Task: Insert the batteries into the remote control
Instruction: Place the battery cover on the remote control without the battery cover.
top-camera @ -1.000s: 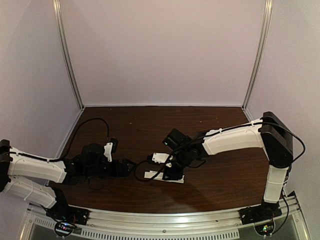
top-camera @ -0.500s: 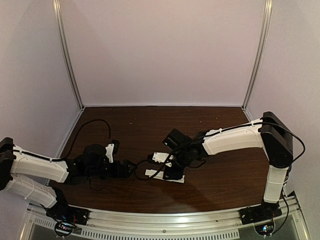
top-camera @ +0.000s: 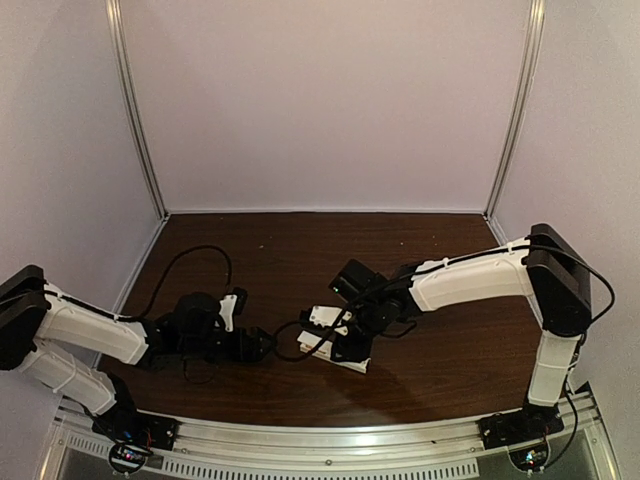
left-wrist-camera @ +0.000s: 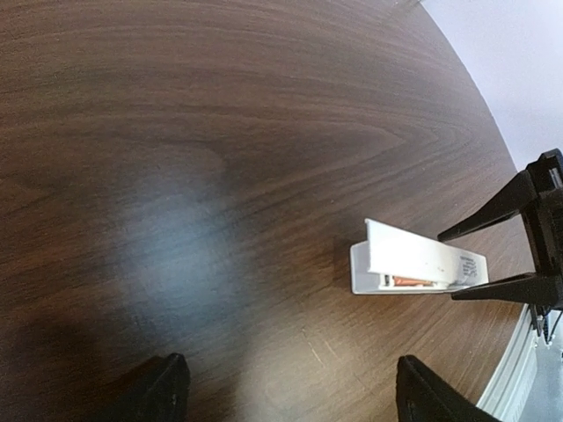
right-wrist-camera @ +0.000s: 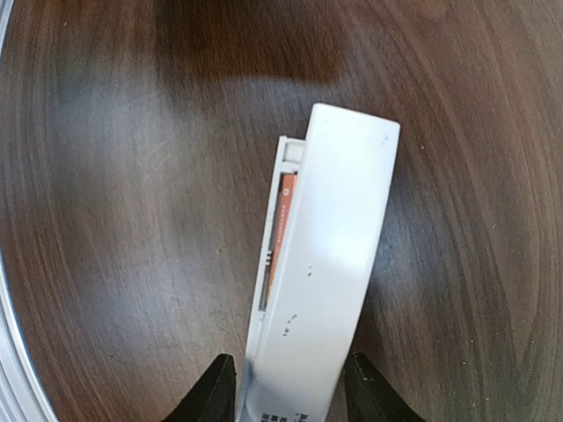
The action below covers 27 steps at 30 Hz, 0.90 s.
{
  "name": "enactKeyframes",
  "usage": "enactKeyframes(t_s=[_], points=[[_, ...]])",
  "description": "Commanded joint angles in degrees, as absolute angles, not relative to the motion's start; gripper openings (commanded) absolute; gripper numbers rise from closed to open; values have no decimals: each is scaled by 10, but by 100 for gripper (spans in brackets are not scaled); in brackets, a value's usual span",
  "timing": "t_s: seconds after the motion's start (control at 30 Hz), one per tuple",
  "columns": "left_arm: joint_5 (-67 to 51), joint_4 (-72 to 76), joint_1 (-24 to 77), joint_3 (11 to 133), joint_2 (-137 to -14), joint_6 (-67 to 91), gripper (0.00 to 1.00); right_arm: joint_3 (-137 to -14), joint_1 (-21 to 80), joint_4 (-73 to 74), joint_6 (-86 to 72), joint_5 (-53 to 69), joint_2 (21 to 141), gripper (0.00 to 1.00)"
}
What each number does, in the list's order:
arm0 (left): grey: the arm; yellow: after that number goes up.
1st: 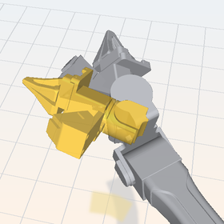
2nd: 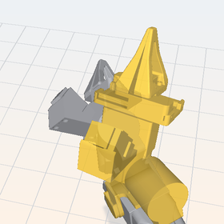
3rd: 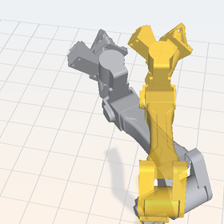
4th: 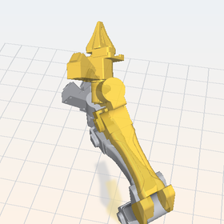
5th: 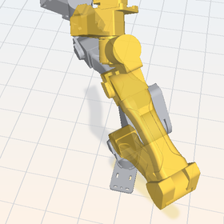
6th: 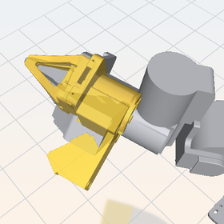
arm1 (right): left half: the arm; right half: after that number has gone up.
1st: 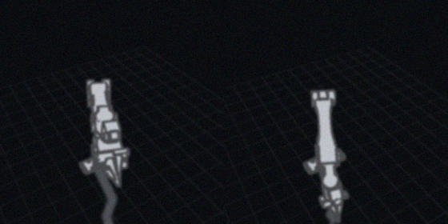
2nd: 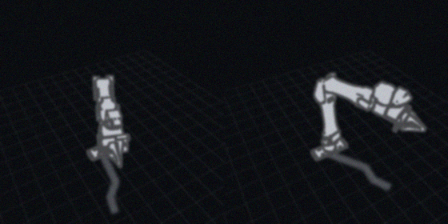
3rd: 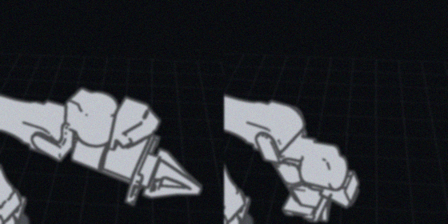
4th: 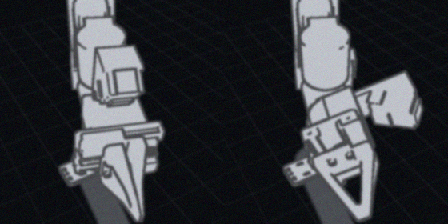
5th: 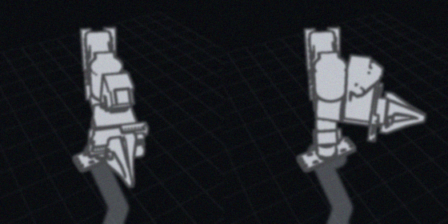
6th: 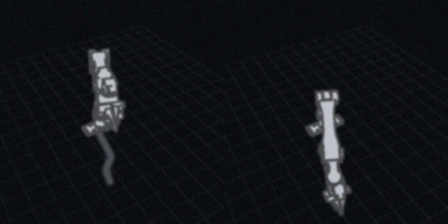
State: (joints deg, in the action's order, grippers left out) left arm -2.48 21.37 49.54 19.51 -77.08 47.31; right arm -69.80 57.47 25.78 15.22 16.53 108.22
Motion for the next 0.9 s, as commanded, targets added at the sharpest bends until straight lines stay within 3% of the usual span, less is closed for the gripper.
enactKeyframes(t_s=[0.0, 0.2, 0.47, 0.87], points=[[-43, 256, 491, 207, -778, 464, 82, -692, 577, 258, 151, 163, 1054, 43], [-38, 255, 491, 215, -780, 461, 82, -696, 578, 268, 156, 159, 1063, 44], [-44, 266, 490, 229, -801, 461, 83, -703, 577, 269, 150, 147, 1076, 53], [-49, 279, 483, 256, -839, 453, 82, -704, 577, 277, 150, 151, 1086, 48]])
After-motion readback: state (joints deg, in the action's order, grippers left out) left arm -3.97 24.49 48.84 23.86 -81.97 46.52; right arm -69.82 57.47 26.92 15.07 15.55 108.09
